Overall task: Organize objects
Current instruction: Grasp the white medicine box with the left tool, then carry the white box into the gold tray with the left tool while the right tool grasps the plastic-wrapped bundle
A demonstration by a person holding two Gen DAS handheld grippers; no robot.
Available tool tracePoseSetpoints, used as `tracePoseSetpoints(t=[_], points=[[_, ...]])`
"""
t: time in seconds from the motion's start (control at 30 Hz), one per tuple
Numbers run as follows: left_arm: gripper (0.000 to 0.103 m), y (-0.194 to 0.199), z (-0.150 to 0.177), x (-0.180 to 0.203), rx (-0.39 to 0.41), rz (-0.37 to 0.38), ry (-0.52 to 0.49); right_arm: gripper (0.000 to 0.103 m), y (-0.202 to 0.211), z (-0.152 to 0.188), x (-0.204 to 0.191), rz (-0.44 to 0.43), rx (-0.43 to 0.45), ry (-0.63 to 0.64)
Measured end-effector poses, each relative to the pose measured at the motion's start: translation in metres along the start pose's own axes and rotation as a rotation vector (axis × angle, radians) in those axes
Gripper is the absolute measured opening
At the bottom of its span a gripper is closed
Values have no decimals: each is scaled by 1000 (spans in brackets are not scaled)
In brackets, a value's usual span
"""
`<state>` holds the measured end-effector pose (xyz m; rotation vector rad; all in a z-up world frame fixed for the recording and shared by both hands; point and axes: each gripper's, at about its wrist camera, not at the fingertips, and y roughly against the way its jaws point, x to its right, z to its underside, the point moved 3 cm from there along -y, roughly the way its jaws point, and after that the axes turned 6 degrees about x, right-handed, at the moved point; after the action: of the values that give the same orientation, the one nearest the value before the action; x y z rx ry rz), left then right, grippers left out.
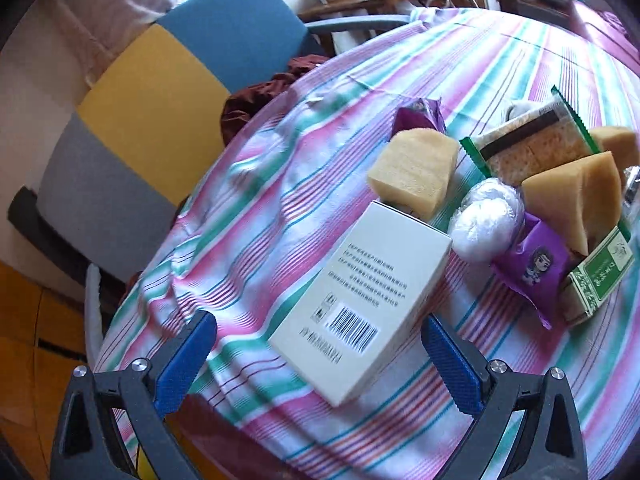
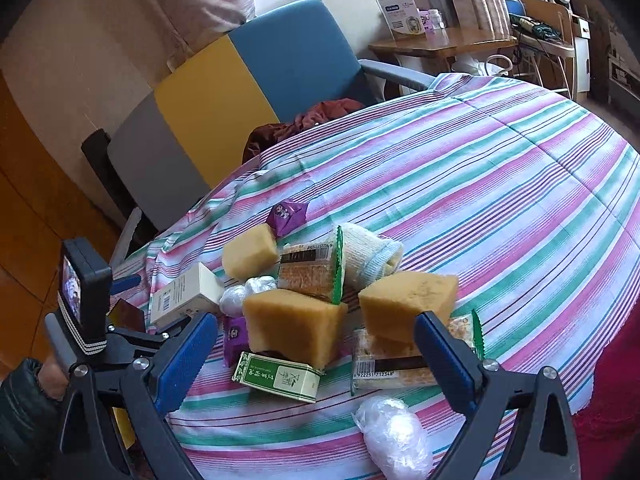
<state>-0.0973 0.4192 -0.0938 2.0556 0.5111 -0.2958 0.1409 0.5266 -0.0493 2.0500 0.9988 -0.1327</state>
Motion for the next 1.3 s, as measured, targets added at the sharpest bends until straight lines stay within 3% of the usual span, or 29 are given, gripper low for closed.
tracePoseSetpoints(t=[0.1, 0.23, 0.33, 0.67, 1.0, 1.13, 1.3], points=[[101, -11, -2, 3, -9, 27, 9, 101, 2, -4, 10, 3, 12, -49], [56, -13, 2, 9, -28, 100, 71, 101, 3, -8, 28, 22, 27, -136], [52, -5, 6, 13, -21, 122, 132, 101, 3, -10, 39, 36, 29, -188], [51, 68, 22, 4, 93, 103, 353, 80, -11, -3, 46, 69, -58, -205], [51, 140, 74, -1, 154, 65, 502, 76, -16, 11, -11, -22, -116, 41], [51, 158, 105, -10, 162, 28, 585, 76, -21, 17, -1, 3, -175, 18], [51, 176, 143, -23, 168, -21, 634, 76, -19, 30, 7, 119, -253, 62]])
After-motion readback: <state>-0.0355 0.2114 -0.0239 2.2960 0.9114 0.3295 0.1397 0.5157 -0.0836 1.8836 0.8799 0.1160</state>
